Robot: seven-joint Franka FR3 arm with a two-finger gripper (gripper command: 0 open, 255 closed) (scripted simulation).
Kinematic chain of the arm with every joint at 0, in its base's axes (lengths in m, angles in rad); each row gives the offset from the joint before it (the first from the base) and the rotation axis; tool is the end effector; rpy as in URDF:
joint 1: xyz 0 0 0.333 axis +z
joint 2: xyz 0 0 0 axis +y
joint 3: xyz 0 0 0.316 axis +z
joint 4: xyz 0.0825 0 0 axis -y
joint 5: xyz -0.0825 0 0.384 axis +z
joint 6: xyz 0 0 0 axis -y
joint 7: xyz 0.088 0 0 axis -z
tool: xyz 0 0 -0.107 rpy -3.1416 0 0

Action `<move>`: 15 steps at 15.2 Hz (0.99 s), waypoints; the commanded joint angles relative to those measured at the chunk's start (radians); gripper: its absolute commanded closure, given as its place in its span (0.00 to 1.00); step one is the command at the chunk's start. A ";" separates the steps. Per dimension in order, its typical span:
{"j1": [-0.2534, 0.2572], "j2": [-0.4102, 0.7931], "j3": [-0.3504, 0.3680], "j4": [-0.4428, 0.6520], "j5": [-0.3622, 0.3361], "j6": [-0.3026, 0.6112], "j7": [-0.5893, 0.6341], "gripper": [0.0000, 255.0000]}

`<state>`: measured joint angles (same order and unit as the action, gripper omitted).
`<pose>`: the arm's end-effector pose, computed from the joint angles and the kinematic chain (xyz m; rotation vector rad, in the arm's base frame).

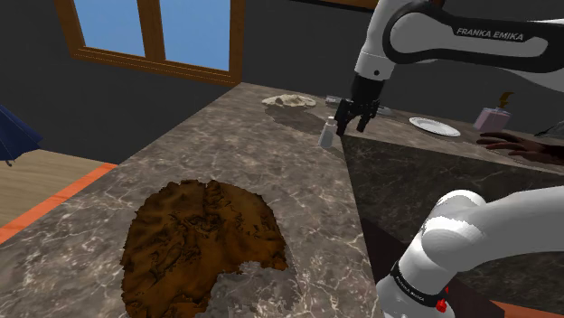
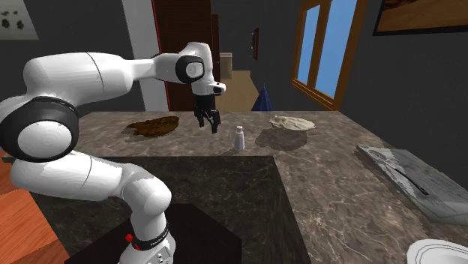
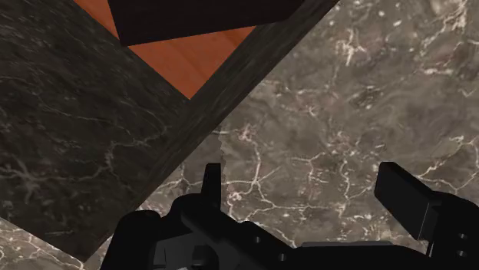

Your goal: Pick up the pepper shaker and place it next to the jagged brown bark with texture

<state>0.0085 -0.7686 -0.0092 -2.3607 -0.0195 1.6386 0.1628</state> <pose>0.3182 -0.0030 0.5890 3.1214 -0.2506 0.0742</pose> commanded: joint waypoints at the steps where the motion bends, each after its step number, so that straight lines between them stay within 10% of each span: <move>1: 0.000 0.000 0.000 0.000 0.000 0.000 0.000 0.00; 15: -0.078 0.435 -0.044 0.313 -0.100 0.076 0.026 0.00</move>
<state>-0.0692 -0.3378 -0.0534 -2.0389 -0.1180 1.7021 0.1860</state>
